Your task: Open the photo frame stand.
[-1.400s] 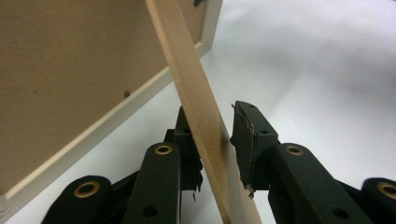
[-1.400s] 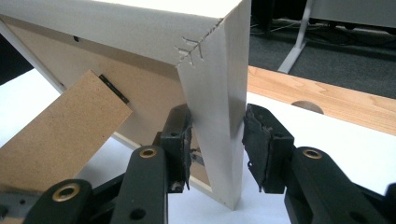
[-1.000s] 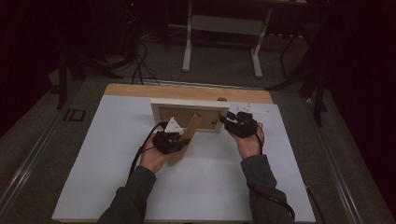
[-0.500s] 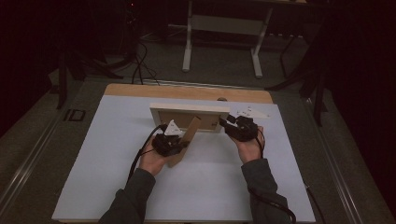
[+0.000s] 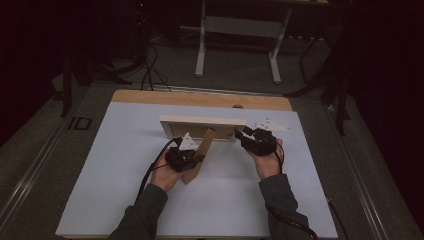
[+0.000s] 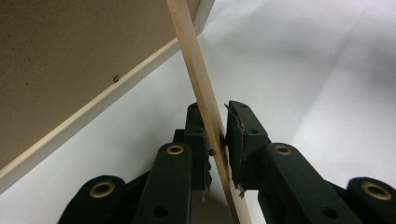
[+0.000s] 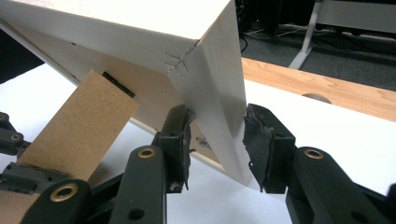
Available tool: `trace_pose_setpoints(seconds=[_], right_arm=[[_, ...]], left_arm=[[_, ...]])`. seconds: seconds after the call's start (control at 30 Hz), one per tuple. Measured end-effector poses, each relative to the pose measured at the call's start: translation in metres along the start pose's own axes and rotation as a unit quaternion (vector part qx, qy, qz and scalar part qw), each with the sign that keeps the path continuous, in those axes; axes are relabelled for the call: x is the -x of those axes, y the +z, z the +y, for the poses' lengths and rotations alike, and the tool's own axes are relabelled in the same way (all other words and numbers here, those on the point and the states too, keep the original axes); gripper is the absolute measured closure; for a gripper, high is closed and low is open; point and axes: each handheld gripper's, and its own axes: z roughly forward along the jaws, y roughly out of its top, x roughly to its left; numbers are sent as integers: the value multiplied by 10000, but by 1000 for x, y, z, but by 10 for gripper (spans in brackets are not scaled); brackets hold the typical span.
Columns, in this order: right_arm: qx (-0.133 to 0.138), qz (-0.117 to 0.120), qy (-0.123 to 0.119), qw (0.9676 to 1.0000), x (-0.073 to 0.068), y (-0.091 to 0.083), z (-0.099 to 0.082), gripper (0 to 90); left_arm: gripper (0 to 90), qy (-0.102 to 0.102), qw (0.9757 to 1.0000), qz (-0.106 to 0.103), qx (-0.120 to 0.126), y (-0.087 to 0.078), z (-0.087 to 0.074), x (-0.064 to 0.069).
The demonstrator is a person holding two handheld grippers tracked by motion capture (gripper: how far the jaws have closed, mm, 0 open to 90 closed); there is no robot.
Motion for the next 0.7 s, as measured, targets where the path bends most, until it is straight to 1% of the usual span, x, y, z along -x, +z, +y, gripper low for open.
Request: trace_pose_setpoints(seconds=[0.2,0.37,0.7], right_arm=[[-25,-3,-24,10000,0,-1,-2,609],[-17,-6,-31,10000,0,-1,-3,610],[-25,28,-32,10000,1,-2,-4,614]], left_arm=[[797,71,10000,16,-35,3,-1,5],[792,43,10000,8,-19,3,-1,5],[716,97,9999,-49,-22,2,-1,7]])
